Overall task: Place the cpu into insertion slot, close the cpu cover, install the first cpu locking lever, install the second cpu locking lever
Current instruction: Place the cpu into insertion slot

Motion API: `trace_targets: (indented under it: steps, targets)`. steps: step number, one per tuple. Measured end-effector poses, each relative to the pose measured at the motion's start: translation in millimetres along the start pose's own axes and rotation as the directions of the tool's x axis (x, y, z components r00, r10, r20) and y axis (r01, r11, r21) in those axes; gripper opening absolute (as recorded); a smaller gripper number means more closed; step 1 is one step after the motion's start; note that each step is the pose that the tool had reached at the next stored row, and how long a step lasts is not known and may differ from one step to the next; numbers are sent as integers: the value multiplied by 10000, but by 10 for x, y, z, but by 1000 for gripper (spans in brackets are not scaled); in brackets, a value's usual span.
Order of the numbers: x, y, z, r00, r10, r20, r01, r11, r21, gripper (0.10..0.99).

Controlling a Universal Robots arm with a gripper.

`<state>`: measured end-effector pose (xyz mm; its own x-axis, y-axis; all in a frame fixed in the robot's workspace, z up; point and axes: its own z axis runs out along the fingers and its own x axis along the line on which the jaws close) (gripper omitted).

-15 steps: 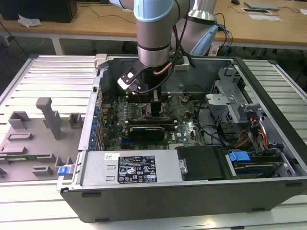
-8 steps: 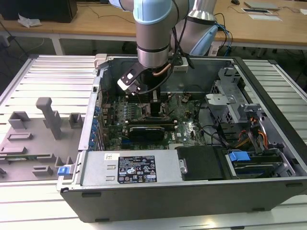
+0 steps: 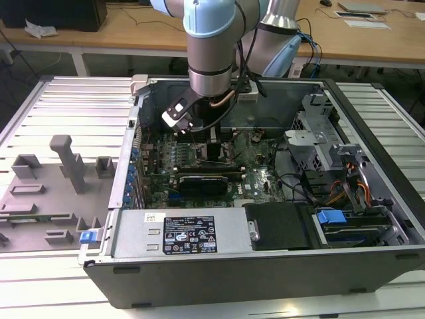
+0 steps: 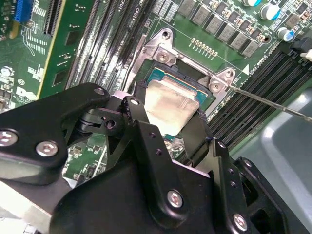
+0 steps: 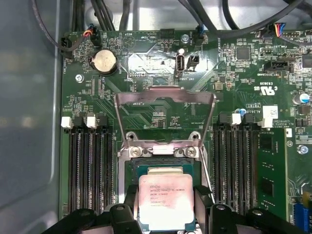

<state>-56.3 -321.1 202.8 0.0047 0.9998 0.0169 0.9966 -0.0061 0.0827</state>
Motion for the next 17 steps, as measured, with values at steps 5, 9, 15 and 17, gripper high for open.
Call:
trace_targets:
  steps: [5, 9, 15, 17]
  targets:
    - [4, -3, 36, 10000, 8, 0, -8, 10000, 1, 541]
    - [4, -4, 43, 10000, 8, 1, -8, 10000, 1, 541]
    - [5, -4, 50, 10000, 8, 1, -8, 10000, 0, 616]
    - [5, -4, 52, 10000, 8, 1, -8, 10000, 0, 616]
